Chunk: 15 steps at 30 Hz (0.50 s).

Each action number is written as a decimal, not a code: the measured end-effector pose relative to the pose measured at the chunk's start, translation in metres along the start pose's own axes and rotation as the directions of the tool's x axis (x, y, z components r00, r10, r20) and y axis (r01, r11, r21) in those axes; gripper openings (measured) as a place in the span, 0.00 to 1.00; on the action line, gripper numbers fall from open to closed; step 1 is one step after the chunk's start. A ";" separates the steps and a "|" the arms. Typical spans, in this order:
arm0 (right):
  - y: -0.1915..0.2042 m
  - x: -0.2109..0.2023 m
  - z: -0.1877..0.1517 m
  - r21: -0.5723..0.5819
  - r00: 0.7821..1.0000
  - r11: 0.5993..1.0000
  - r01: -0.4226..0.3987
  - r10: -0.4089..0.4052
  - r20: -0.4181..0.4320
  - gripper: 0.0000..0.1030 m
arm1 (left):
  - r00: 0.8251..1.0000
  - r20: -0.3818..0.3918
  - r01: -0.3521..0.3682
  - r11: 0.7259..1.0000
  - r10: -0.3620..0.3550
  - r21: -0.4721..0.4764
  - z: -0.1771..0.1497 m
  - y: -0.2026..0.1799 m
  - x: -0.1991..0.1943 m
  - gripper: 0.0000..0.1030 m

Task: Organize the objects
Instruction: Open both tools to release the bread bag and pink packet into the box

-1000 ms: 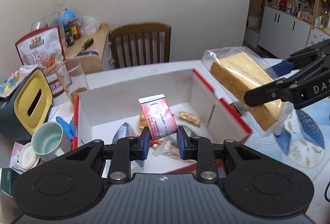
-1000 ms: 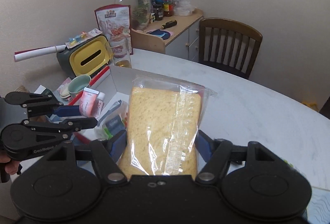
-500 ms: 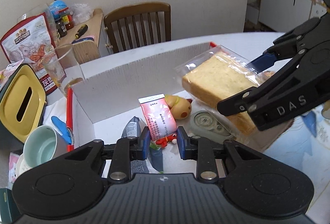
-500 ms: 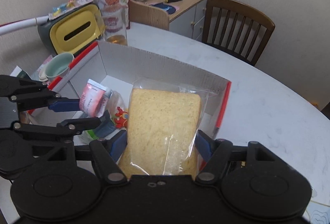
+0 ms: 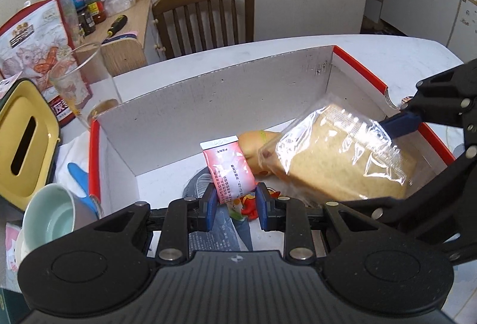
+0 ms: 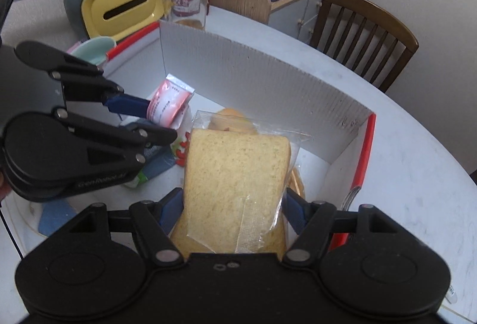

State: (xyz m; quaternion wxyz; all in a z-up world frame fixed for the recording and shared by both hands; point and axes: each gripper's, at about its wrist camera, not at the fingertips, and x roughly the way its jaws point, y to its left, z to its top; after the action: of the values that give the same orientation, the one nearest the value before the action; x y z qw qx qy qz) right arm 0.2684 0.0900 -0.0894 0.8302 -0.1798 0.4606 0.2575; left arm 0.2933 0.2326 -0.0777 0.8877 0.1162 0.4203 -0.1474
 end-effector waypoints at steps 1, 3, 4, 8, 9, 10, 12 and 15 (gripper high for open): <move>0.000 0.002 0.000 0.002 1.000 1.000 0.003 -0.003 -0.006 0.69 | 1.000 -0.006 0.003 1.000 -0.003 0.008 0.002 -0.001 0.002 0.25; 0.000 0.006 -0.001 0.010 1.000 1.000 0.002 -0.002 -0.021 0.70 | 1.000 -0.017 0.010 1.000 -0.010 0.019 0.006 -0.002 0.006 0.25; 0.000 0.007 -0.002 0.014 1.000 1.000 0.002 -0.002 -0.023 0.70 | 1.000 -0.023 0.014 1.000 -0.013 0.023 0.009 -0.002 0.008 0.25; -0.001 0.004 -0.005 0.031 1.000 0.999 -0.013 0.014 -0.014 0.70 | 0.999 -0.044 0.024 0.999 -0.023 0.034 0.016 -0.004 0.016 0.25; -0.002 0.002 -0.007 0.038 1.000 0.999 -0.017 0.018 -0.012 0.70 | 0.999 -0.049 0.025 0.999 -0.024 0.036 0.018 -0.004 0.018 0.25; -0.003 0.000 -0.007 0.046 1.000 0.999 -0.019 0.019 -0.010 0.71 | 0.998 -0.053 0.027 0.999 -0.025 0.039 0.020 -0.005 0.020 0.25; -0.006 -0.002 -0.008 0.067 1.000 0.997 -0.027 0.028 -0.006 0.71 | 0.997 -0.064 0.037 0.999 -0.034 0.039 0.023 -0.005 0.024 0.25; -0.013 -0.006 -0.010 0.105 0.999 0.994 -0.036 0.036 -0.004 0.70 | 0.996 -0.078 0.041 0.998 -0.038 0.038 0.027 -0.007 0.029 0.25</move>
State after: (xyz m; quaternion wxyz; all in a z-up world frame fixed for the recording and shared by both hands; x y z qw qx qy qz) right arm 0.2668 0.0730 -0.0883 0.8324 -0.1285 0.4790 0.2475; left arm 0.3271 0.2122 -0.0844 0.8654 0.1310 0.4533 -0.1685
